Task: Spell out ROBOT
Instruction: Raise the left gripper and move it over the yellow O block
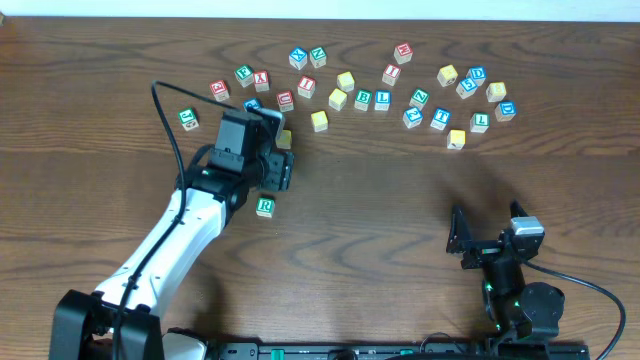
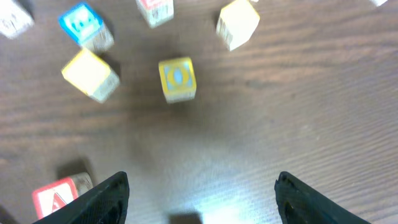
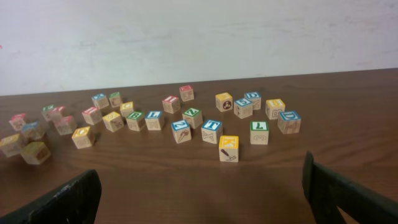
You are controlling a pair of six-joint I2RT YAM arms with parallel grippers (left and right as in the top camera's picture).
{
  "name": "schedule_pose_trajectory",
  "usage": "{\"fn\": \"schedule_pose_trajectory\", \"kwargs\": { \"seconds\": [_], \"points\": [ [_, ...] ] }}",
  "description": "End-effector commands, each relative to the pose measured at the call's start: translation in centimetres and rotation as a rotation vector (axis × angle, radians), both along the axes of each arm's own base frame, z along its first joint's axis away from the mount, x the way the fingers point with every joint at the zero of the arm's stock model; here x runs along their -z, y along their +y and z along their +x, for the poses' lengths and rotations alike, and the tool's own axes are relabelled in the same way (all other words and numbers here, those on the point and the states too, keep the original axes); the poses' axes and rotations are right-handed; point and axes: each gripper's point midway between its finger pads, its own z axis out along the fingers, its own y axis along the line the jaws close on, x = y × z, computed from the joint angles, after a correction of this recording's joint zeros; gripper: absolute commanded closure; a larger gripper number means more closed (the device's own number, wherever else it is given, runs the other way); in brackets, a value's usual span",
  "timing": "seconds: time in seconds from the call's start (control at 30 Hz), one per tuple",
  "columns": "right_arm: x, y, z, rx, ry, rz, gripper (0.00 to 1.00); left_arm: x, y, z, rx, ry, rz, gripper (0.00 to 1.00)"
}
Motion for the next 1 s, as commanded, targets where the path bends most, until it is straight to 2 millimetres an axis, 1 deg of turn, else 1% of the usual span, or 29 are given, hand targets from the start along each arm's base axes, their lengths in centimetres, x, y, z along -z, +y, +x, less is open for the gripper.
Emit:
{"fn": "schedule_pose_trajectory", "kwargs": {
  "seconds": [0.0,0.2,0.4,0.57,0.7,0.83,0.97],
  "points": [
    [0.1,0.0,0.0,-0.001,-0.001,-0.01,0.01,-2.6,0.0,1.1,0.034,-0.062,0.021,0.26],
    [0.1,0.0,0.0,-0.001,-0.001,-0.009,0.01,-4.5,-0.1,2.1,0.038,-0.109,0.031,0.26],
    [0.1,0.0,0.0,-0.001,-0.001,-0.01,0.01,-5.3,0.4,3.1,0.013,-0.133,0.057,0.27],
    [0.1,0.0,0.0,-0.001,-0.001,-0.009,0.01,-4.5,1.0,4.0,-0.008,-0.087,0.084,0.28],
    [0.1,0.0,0.0,-0.001,-0.001,-0.009,0.01,-3.8,1.1,4.8,-0.014,-0.053,0.094,0.29],
    [0.1,0.0,0.0,-0.001,-0.001,-0.01,0.01,-3.8,0.9,5.4,-0.014,-0.052,0.093,0.29],
    [0.1,0.0,0.0,-0.001,-0.001,-0.009,0.01,-3.8,0.9,5.6,-0.014,-0.052,0.093,0.29]
  ]
}}
